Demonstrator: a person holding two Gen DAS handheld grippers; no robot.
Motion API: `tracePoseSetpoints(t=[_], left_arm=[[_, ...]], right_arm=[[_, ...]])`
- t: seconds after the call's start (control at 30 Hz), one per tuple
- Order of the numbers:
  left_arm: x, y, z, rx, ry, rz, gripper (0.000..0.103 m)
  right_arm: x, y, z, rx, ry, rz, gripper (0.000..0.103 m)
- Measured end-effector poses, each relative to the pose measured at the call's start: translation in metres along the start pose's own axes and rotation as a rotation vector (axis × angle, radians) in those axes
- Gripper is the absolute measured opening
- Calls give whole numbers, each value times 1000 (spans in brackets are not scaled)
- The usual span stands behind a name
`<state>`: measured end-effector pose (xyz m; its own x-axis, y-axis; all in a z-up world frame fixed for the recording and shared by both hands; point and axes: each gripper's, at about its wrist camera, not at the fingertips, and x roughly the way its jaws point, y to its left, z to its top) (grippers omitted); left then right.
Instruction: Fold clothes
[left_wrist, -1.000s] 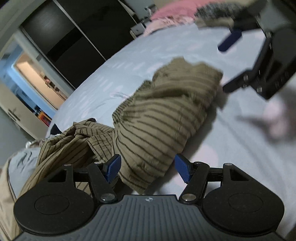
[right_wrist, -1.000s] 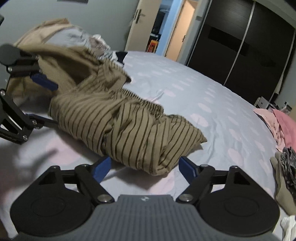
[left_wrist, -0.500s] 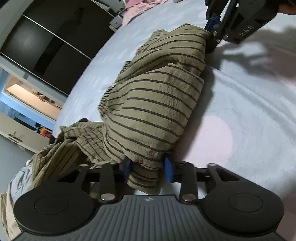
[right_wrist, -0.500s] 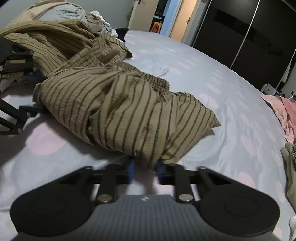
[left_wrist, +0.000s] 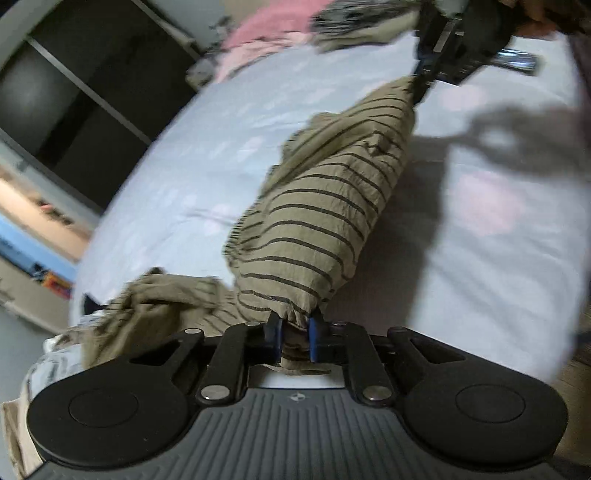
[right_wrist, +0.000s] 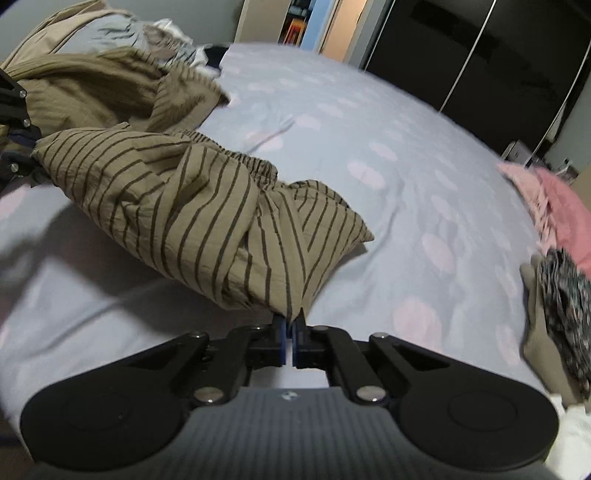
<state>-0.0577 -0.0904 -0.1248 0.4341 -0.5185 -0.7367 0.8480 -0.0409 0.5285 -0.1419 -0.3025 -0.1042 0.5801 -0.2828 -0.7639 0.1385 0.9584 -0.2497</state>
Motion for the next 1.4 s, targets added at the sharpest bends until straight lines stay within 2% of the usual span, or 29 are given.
tracePoseSetpoints(t=[0.1,0.3,0.4,0.47,0.53,0.6,0.63,0.7,0.73,0.87,0.93,0.97,1.0,1.03,1.07,1.1,1.27,1.4], left_arm=[[1,-19,-7,49,25,-77,11],[20,-41,-24,73,115,-148,13],[22,-35,-29,44,165,-151,16],[18,-27,-32,3,182,-160,18],[11,-18,-33,-48,177,-172,21],[3,-9,-33,-99,151,-188,31],[-2,-6,-33,-124,132,-197,34],[-10,-1,-31,-171,85,-216,48],[-12,-1,-29,-189,71,-223,48],[-8,-5,-19,-209,43,-214,48],[-2,-8,-15,-201,42,-198,47],[4,-10,-15,-194,51,-200,42],[9,-12,-14,-188,65,-210,29],[14,-13,-15,-183,79,-216,23],[18,-15,-15,-182,91,-216,14],[20,-16,-16,-180,101,-214,11],[20,-9,-20,-223,140,-212,7],[23,-7,-25,-239,168,-213,7]], right_arm=[[-8,3,-15,-12,70,50,2],[12,18,-40,-56,164,76,3],[15,13,-46,-39,199,41,3],[15,6,-47,-14,218,4,8],[9,-5,-45,35,205,-15,8],[-2,-13,-42,71,163,-1,10],[-7,-16,-40,87,141,9,14],[-12,-12,-37,82,104,41,27],[-13,-9,-35,76,86,58,33],[-16,1,-28,57,27,119,33],[-9,6,-27,65,26,129,33],[-5,8,-26,69,25,134,33],[-2,8,-26,78,30,130,32],[0,7,-26,89,38,121,25],[2,5,-26,99,46,112,2],[4,4,-26,110,54,103,2],[14,-5,-26,174,92,64,1],[22,-16,-29,246,116,75,1]])
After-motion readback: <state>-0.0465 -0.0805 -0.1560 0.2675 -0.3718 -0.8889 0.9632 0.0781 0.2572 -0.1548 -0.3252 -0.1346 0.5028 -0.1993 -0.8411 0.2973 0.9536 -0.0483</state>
